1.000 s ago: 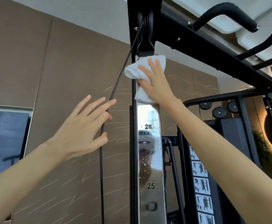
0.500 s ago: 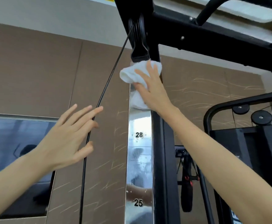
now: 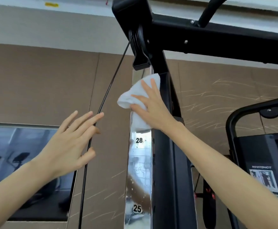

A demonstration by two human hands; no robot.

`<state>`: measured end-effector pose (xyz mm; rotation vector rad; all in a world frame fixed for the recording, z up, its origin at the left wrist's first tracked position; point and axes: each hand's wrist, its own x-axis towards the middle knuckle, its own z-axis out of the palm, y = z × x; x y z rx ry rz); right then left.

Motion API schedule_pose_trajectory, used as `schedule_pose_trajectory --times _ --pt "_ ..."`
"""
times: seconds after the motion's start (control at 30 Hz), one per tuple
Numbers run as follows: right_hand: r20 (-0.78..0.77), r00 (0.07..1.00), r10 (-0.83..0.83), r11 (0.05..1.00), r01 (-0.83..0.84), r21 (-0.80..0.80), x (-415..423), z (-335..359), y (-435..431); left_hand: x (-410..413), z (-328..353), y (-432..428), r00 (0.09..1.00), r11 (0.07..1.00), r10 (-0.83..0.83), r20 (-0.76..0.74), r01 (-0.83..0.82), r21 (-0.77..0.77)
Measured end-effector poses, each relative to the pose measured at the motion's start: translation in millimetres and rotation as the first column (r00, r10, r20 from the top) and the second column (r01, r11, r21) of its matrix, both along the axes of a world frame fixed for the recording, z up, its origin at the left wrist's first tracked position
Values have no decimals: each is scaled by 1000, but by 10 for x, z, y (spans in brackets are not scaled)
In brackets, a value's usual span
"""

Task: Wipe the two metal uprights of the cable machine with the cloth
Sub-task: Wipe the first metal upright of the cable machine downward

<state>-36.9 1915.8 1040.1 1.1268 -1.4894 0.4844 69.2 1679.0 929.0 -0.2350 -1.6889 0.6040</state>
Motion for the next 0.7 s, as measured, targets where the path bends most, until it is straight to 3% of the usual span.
schedule_pose_trajectory --times 0.13,0.23,0.3,0.47,0.57,0.7 --pt "-117 974 -195 974 206 90 -11 269 81 22 4 6 999 999 41 -10 -41 -14" --pt "-208 907 -365 926 377 17 57 649 -70 36 0 9 998 998 63 -22 -64 -18" --pt "-213 875 -435 897 442 -13 49 545 -137 34 1 17 997 997 70 -31 -71 -19" --pt "-318 918 -236 948 290 133 -71 -315 41 41 -19 12 995 995 91 -26 -92 -32" --pt "-341 894 -289 919 359 161 -60 -127 84 23 -45 -28 995 993 103 -13 -103 -62" --pt "-316 845 -431 885 464 34 -11 189 -62 3 -101 -69 995 991 96 -16 -97 -87"
